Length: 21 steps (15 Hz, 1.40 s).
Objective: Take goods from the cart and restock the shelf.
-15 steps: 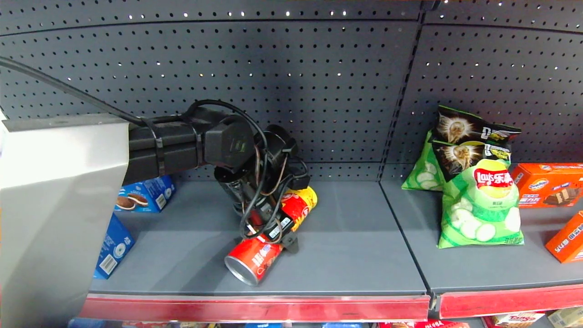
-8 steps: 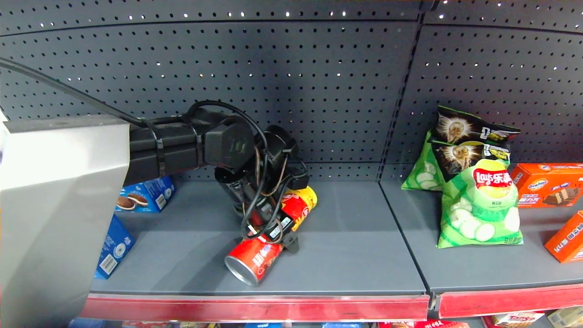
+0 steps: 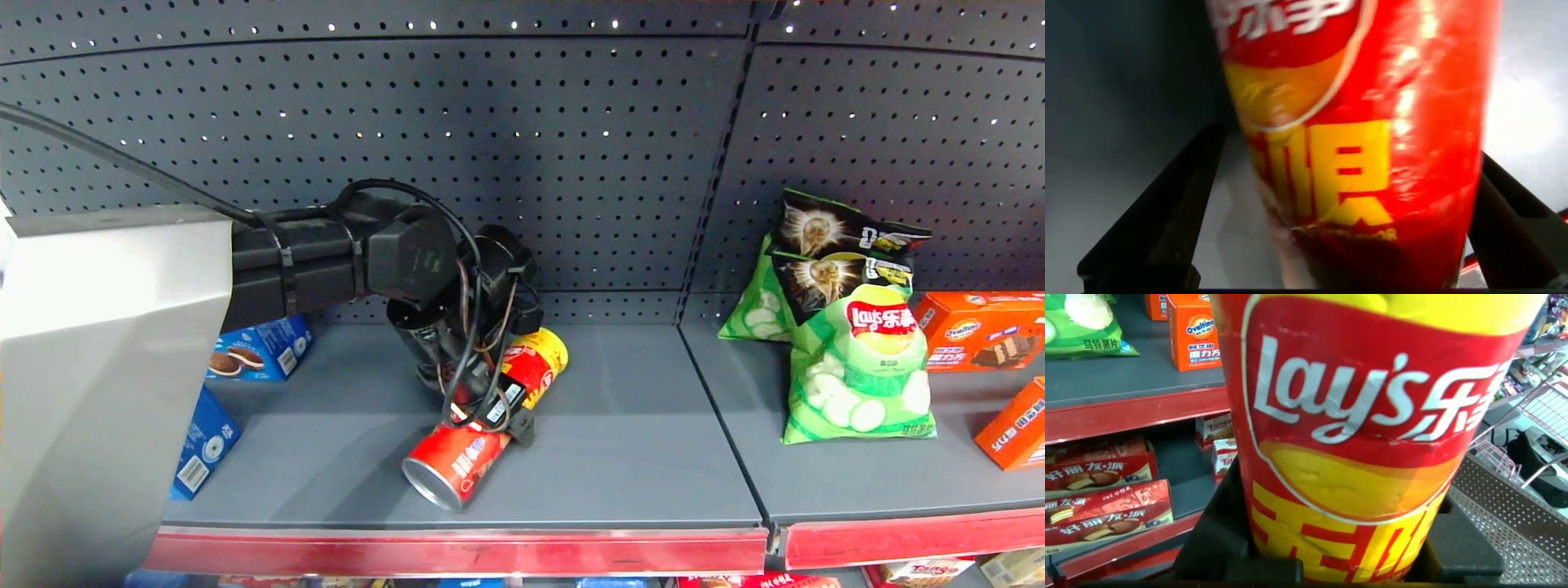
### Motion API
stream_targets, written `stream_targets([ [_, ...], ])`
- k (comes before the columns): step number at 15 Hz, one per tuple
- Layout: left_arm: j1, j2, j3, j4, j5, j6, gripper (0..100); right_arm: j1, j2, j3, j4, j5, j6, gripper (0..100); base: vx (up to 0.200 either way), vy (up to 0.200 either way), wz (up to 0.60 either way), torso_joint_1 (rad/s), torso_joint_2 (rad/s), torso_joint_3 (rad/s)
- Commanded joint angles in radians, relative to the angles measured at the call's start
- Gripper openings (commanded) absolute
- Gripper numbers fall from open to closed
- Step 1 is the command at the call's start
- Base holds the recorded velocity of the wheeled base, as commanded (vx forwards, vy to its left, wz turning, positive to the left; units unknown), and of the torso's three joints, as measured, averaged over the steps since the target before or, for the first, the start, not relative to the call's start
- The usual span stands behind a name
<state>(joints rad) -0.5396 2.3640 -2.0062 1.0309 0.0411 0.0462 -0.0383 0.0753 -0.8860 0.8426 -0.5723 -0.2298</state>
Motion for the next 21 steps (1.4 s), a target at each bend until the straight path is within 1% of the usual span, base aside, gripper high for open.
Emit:
stream_targets([
  [1, 0.013, -0.055, 0.006, 0.003, 0.02, 0.04, 0, 0.0, 0.001, -0.001, 0.0, 0.0, 0.0, 0, 0.0, 0.0, 0.0, 0.0, 0.0, 0.0],
  [4, 0.043, -0.101, 0.006, 0.009, 0.016, 0.04, 0, 0.0, 0.001, 0.001, -0.002, 0.0, 0.0, 0, 0.0, 0.0, 0.0, 0.0, 0.0, 0.0],
  [5, 0.066, -0.118, 0.006, 0.014, 0.011, 0.041, 0, 0.0, 0.001, 0.001, -0.002, 0.0, -0.002, 0, 0.0, 0.0, 0.0, 0.0, 0.0, 0.0],
  [6, 0.104, -0.134, 0.006, 0.034, -0.009, 0.043, 0, 0.0, 0.001, -0.001, -0.002, 0.0, -0.002, 0, 0.0, 0.0, 0.0, 0.0, 0.0, 0.0],
  [7, 0.119, -0.146, 0.006, 0.052, -0.033, 0.043, 0, 0.0, 0.001, -0.004, -0.002, 0.0, 0.0, 0, 0.0, 0.0, 0.0, 0.0, 0.0, 0.0],
  [8, 0.124, -0.178, 0.006, 0.11, -0.075, 0.046, 0, 0.0, 0.001, -0.011, 0.0, 0.0, 0.0, 0, 0.0, 0.0, 0.0, 0.0, 0.0, 0.0],
  [9, 0.119, -0.186, 0.006, 0.137, -0.078, 0.047, 0, 0.0, 0.001, -0.01, 0.0, 0.0, 0.0, 0, 0.0, 0.0, 0.0, 0.0, 0.0, 0.0],
  [11, 0.112, -0.186, 0.006, 0.135, -0.079, 0.055, 0, 0.0, 0.001, -0.007, -0.002, 0.0, -0.002, 0, 0.0, 0.0, 0.0, 0.0, 0.0, 0.0],
  [12, 0.11, -0.184, 0.006, 0.135, -0.079, 0.084, 0, 0.0, 0.001, -0.008, -0.002, 0.0, -0.002, 0, 0.0, 0.0, 0.0, 0.0, 0.0, 0.0],
  [13, 0.098, -0.183, 0.006, 0.133, -0.079, 0.095, 0, 0.0, 0.001, -0.01, -0.002, 0.0, -0.002, 0, 0.0, 0.0, 0.0, 0.0, 0.0, 0.0],
  [18, 0.076, -0.193, 0.006, 0.124, -0.078, 0.092, 0, 0.0, 0.001, -0.011, -0.002, 0.0, -0.002, 0, 0.0, 0.0, 0.0, 0.0, 0.0, 0.0],
  [19, 0.076, -0.207, 0.006, 0.109, -0.079, 0.092, 0, 0.0, 0.001, -0.01, -0.002, 0.0, -0.002, 0, 0.0, 0.0, 0.0, 0.0, 0.0, 0.0],
  [21, 0.076, -0.243, 0.006, 0.037, -0.072, 0.09, 0, 0.0, 0.001, -0.01, -0.002, 0.002, -0.002, 0, 0.0, 0.0, 0.0, 0.0, 0.0, 0.0],
])
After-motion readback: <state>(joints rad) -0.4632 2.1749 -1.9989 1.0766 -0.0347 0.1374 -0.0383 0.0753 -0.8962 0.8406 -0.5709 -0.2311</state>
